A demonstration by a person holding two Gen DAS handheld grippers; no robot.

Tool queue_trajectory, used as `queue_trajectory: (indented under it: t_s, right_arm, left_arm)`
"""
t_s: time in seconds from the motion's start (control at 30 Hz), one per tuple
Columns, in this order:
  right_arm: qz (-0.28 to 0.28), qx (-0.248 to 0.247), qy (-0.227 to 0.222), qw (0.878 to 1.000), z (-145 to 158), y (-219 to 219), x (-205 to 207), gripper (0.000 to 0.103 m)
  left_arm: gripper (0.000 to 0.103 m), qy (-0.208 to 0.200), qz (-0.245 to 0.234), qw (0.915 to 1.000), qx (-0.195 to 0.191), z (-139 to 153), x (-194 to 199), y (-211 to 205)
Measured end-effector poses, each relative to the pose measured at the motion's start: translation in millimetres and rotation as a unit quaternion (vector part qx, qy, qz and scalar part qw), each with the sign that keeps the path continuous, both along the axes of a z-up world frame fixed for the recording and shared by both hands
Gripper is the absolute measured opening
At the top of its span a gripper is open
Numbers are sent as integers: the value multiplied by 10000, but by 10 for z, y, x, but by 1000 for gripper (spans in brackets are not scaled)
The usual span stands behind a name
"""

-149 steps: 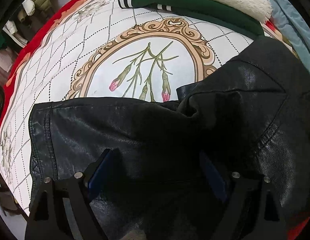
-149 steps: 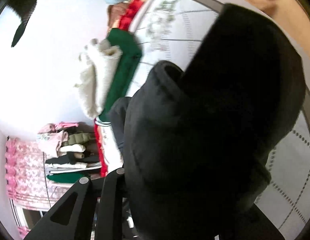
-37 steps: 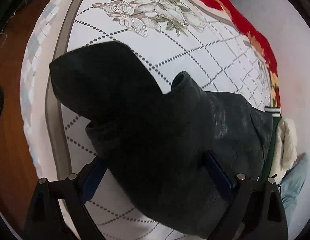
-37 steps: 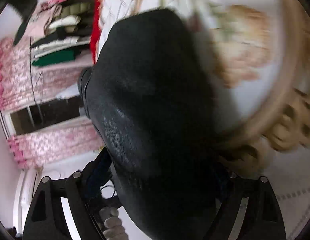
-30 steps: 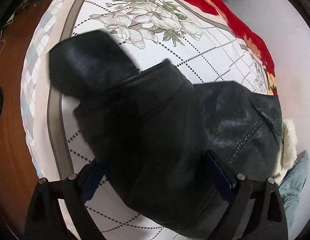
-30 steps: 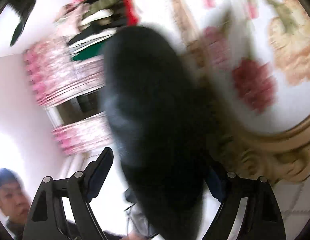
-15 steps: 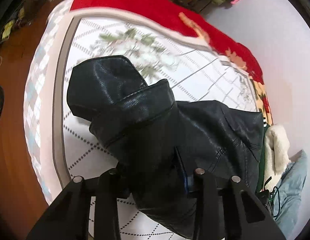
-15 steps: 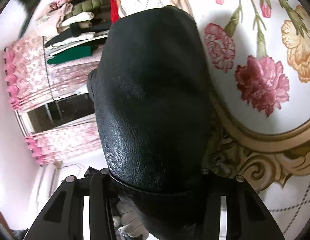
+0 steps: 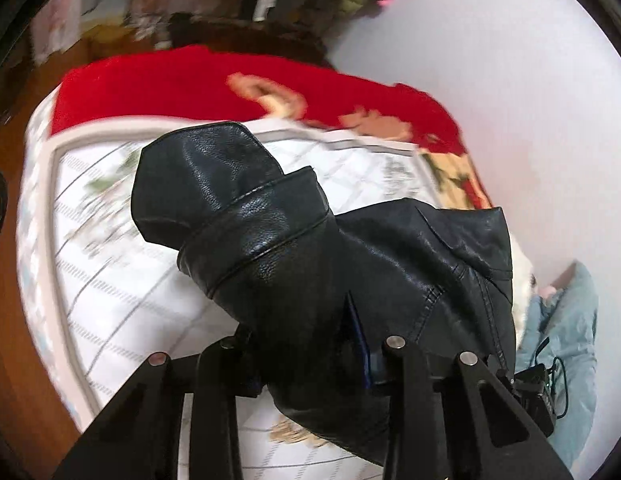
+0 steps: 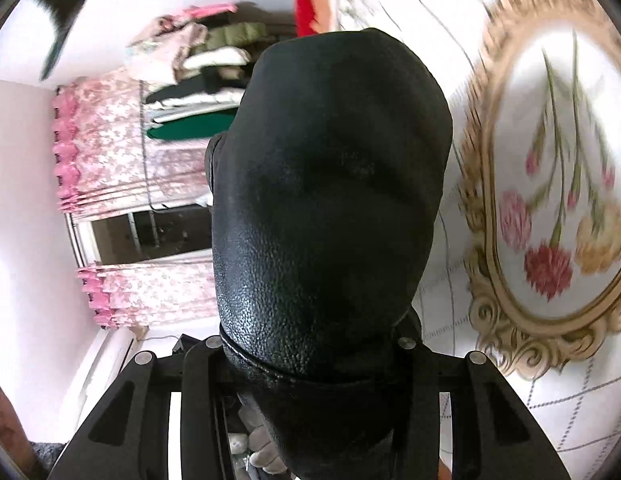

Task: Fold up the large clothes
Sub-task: 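Lower the folded jacket onto the white and green clothing stack with both grippers, then open both grippers and pull them back from the stacked jacket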

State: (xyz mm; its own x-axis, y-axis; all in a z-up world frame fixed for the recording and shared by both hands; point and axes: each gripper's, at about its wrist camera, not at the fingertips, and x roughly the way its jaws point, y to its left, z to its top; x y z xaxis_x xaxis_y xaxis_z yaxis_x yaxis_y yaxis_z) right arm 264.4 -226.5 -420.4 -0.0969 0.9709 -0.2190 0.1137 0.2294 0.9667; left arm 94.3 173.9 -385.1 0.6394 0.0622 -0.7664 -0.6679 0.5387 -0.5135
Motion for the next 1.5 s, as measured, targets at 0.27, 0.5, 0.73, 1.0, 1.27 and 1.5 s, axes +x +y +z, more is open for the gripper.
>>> queue_trajectory:
  t_s: [0.27, 0.5, 0.73, 1.0, 1.27, 1.5]
  right_arm:
    - [-665, 118, -584, 9960, 772, -795, 951, 46]
    - [-1259, -40, -1021, 9868, 1295, -1701, 2142, 45]
    - [-1427, -296, -1064, 9836, 1295, -2587, 3624, 45]
    - [-1435, -858, 42, 9859, 72, -3024, 4344, 59]
    - [-1379, -2938, -407, 9450, 479, -2946, 4092, 92]
    - [-1401, -5660, -1127, 8046, 1159, -2632, 3547, 103]
  left_arm:
    - [28, -626, -591, 9963, -2, 629, 1293, -328]
    - [28, -1090, -1200, 9868, -35, 834, 2672, -815]
    - [28, -1313, -1592, 9783, -182, 466, 3869, -1176]
    - [38, -456, -2283, 9725, 39, -385, 4386, -1358]
    - [101, 152, -2781, 9564, 881, -78, 4381, -1503]
    - [101, 572, -3065, 9287, 2009, 387, 4106, -1664]
